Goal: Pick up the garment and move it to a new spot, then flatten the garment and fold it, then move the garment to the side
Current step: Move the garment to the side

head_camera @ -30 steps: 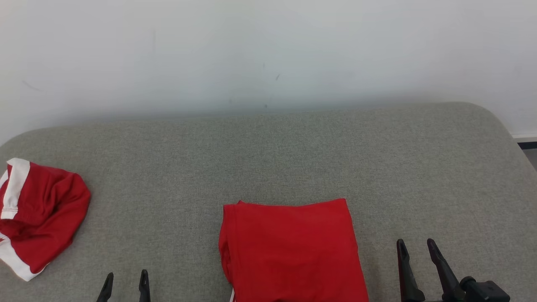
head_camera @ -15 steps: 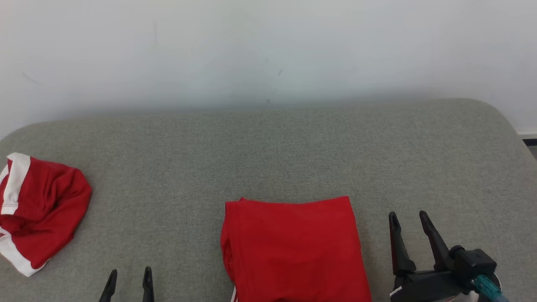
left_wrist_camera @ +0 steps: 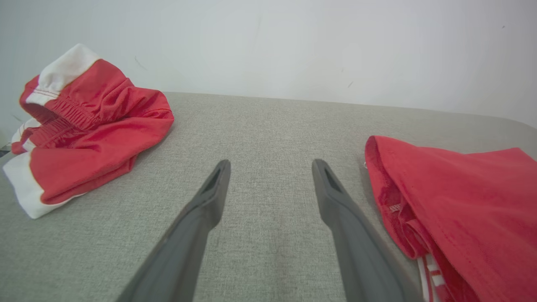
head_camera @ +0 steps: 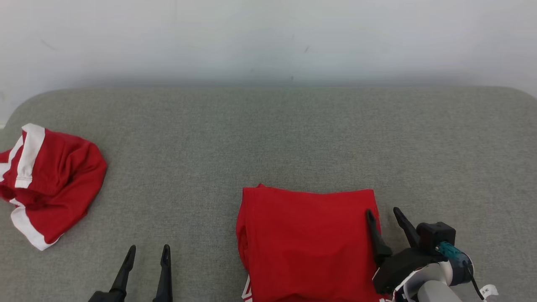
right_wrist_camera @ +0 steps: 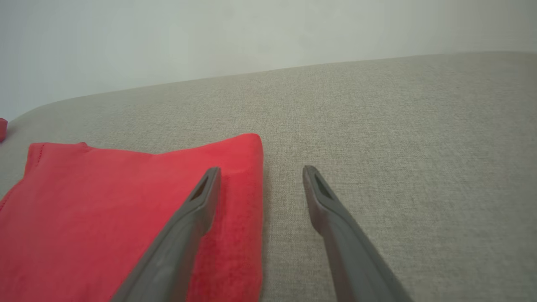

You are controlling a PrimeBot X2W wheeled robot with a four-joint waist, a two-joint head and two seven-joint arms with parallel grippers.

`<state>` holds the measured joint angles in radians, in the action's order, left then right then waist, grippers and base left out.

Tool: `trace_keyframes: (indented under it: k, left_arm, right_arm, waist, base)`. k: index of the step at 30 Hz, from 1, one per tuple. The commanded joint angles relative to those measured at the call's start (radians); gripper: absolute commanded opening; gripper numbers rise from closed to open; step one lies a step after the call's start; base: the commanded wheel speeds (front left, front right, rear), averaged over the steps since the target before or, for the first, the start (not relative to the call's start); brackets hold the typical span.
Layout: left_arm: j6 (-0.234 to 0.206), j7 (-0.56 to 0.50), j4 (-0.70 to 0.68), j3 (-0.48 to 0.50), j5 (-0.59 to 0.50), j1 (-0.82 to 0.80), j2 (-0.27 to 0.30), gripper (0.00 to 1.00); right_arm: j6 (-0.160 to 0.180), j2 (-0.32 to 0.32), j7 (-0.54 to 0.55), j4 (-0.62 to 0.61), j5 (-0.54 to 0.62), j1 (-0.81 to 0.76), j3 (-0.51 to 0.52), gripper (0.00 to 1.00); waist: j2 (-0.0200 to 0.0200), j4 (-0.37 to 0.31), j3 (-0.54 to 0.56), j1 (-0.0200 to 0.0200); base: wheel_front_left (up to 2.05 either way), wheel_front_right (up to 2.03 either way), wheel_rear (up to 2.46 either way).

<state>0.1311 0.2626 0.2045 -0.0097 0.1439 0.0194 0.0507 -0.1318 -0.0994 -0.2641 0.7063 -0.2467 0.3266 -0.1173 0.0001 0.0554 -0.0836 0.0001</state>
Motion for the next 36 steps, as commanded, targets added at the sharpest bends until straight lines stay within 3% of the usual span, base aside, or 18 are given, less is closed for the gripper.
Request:
trace_keyframes:
  k: [1,11,16,17,18,29,36]
  left_arm:
    - [-0.001,0.003,-0.002,0.001,0.008,-0.011,0.000,1.00]
    - [-0.001,0.003,-0.006,0.015,0.018,-0.005,-0.001,1.00]
    - [-0.001,0.003,0.000,0.012,0.025,-0.017,-0.001,1.00]
    - [-0.001,0.003,0.001,0.010,0.025,-0.018,-0.001,1.00]
    - [-0.001,0.003,0.002,0.008,0.025,-0.019,-0.001,1.00]
    - [-0.005,0.003,-0.002,0.004,0.043,-0.008,-0.001,1.00]
    - [-0.004,0.003,-0.019,0.013,0.038,-0.037,-0.001,1.00]
  right_arm:
    - [0.003,-0.002,0.000,0.010,-0.009,0.007,-0.010,1.00]
    - [0.003,0.001,0.001,0.080,-0.047,-0.036,-0.073,1.00]
    - [0.000,0.013,0.005,0.126,-0.088,-0.027,-0.164,1.00]
    - [0.000,0.014,0.006,0.136,-0.106,-0.023,-0.184,0.86]
    - [0.000,0.015,0.007,0.143,-0.120,-0.016,-0.200,0.00]
    - [0.003,-0.115,0.000,0.112,-0.236,0.103,-0.199,0.00]
    - [0.003,-0.250,0.009,0.089,-0.288,0.231,-0.240,0.00]
  waist:
    - [-0.0001,0.020,-0.025,-0.0001]
    - [-0.0001,0.014,-0.040,-0.0001]
    - [-0.0001,0.008,-0.037,-0.0001]
    - [-0.0001,0.008,-0.035,-0.0001]
    - [-0.0001,0.008,-0.034,-0.0001]
    - [-0.0001,-0.005,-0.034,-0.0001]
    - [-0.0001,-0.044,-0.098,-0.0001]
  base:
    - [0.00,0.00,0.00]
    - [0.00,0.00,0.00]
    - [0.00,0.00,0.00]
    - [0.00,0.00,0.00]
    - [0.00,0.00,0.00]
    - [0.00,0.00,0.00]
    - [0.00,0.00,0.00]
